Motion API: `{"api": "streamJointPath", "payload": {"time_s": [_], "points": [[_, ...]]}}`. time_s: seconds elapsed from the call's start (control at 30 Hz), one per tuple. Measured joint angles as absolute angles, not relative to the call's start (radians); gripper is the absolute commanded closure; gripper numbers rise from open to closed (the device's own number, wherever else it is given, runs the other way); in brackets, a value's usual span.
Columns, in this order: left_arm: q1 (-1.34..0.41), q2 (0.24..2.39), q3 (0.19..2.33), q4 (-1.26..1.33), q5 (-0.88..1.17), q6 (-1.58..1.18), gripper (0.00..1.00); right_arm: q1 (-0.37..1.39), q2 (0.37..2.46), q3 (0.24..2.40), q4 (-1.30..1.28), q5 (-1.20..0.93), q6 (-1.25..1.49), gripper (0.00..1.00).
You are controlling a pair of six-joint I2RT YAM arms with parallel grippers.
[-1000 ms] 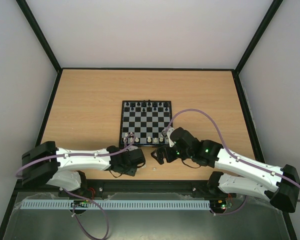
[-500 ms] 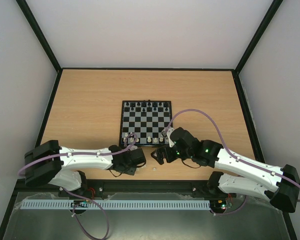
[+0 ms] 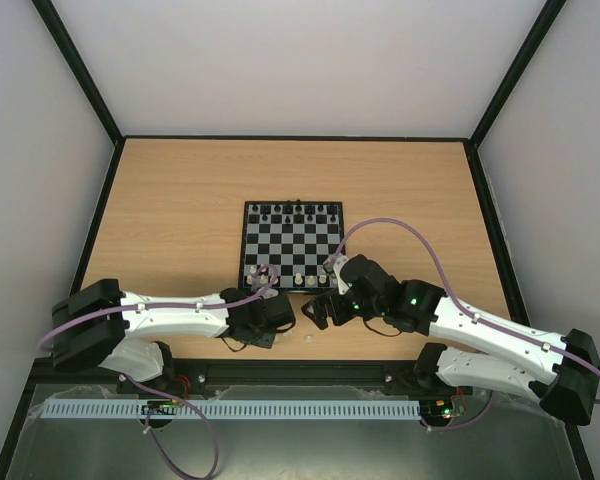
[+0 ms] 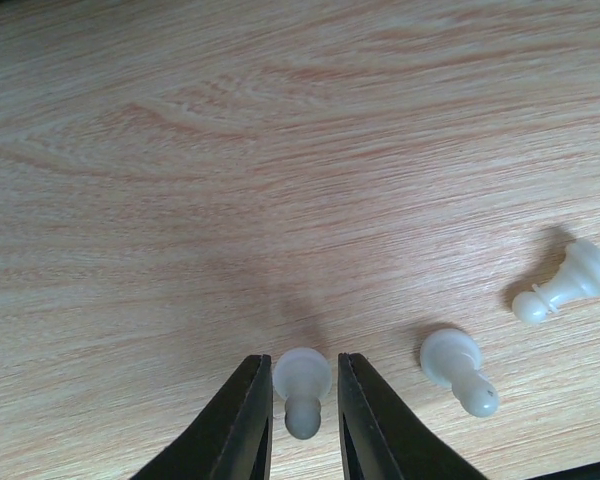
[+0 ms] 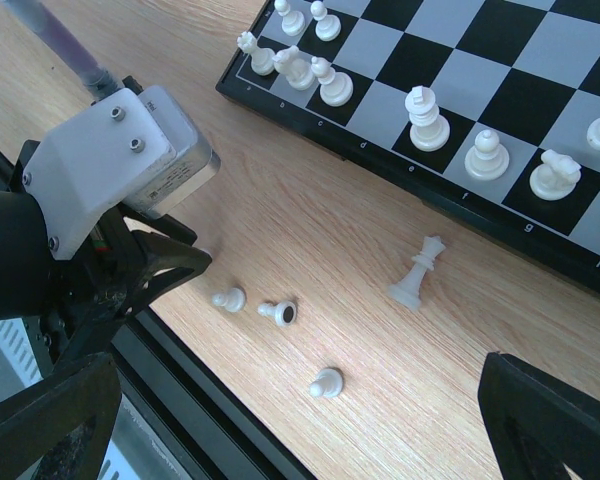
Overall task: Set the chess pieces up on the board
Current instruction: Pick up the chess piece at the center of the board.
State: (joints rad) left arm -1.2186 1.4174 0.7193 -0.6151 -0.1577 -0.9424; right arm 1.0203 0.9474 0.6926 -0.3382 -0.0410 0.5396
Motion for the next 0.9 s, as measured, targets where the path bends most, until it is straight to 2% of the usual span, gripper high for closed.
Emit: {"api": "streamJointPath", "payload": {"time_s": [0.13, 0.27, 0.43, 0.7, 0.9], "points": [[-1.219, 1.417, 0.719, -0.618, -0.157, -0.944, 0.79, 1.02, 0.947, 0.693, -0.338, -0.042, 0.54, 0.02], [-1.219, 1.416, 0.715, -0.62, -0.156, -0.947, 0.85, 1.02, 0.947, 0.693, -0.338, -0.042, 0.54, 0.01], [-1.219, 1.415, 0.711, -0.624, -0.153, -0.946, 0.98, 1.02, 0.947, 0.693, -0.338, -0.043, 0.54, 0.01], [-1.188, 1.415, 0.761, -0.685, -0.165, -0.907, 0.98, 1.02, 0.947, 0.693, -0.338, -0.044, 0.54, 0.01], [-1.077, 1.425, 0.946, -0.73, -0.193, -0.799, 0.98, 1.02, 0.936, 0.693, -0.338, -0.044, 0.54, 0.02]]}}
